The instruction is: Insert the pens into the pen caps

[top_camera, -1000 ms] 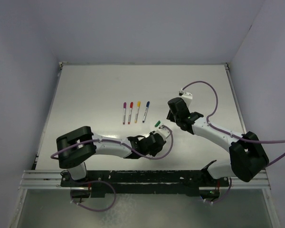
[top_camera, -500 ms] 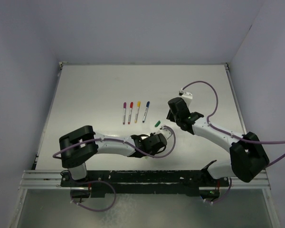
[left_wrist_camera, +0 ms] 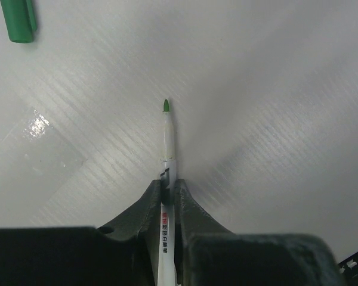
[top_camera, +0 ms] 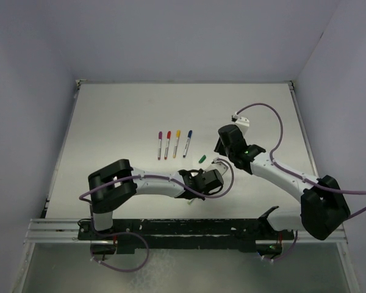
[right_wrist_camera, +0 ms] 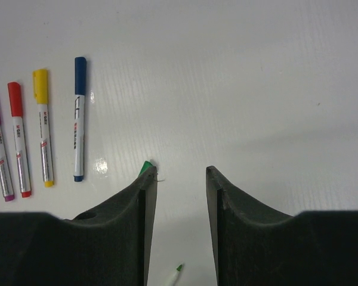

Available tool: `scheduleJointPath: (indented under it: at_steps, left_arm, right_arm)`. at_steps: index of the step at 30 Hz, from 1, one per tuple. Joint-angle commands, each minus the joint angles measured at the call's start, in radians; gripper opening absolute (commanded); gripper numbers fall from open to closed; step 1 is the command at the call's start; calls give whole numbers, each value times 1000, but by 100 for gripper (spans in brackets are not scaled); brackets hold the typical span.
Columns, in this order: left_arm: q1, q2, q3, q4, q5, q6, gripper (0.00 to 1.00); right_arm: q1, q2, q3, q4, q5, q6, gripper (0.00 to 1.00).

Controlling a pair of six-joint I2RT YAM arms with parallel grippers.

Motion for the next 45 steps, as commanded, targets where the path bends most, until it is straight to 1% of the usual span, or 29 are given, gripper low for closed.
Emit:
scheduleJointPath:
  at_steps: [1,4,7,9,10,13,15,19,21,24,30,36,39,45]
  left_arm:
    - [-1,82,-49,-129,63,-49,13]
    - [0,78,-61,-147,67,-58,14]
    - [-1,67,-77,-154,69,-64,12]
    - [-1,63,-79,-163,71,-63,8]
    - [-1,63,-79,-170,71,-61,1]
    - [-1,39,-83,-180,55,-65,0]
    - [-1,-25,-112,-158,43,-78,0]
    - [-1,-214,-197,-104,19,-102,0]
    - [-1,-303,-214,-110,-9,-110,0]
    - [-1,-407,-213,-151,-51,-116,0]
    - [7,-497,-199,-265,-127,-129,0]
    - [29,-561,-254,-263,-130,-163,0]
    - [34,-589,-278,-263,-129,-179,0]
    - [38,-611,-288,-262,-134,-179,0]
  right_arm:
    - [-4,-38,-4,-9,10,14,41]
    - [-4,-50,-3,-12,12,14,41]
    - [-3,-55,-7,-7,9,18,41]
    - [-4,-55,-7,-2,5,21,40]
    - [-3,-51,-7,0,4,22,40]
    - [-4,-37,-2,1,2,15,40]
    - [-4,-19,7,-6,1,7,40]
    - [-3,21,23,-12,-24,0,34]
    - [-2,43,28,8,-18,-17,34]
    - [2,91,47,28,-73,-20,35]
    - [49,208,123,17,-94,-26,36]
    - [85,289,174,17,-116,-6,36]
    - [91,308,182,7,-116,15,38]
    - [99,331,181,-12,-114,55,49]
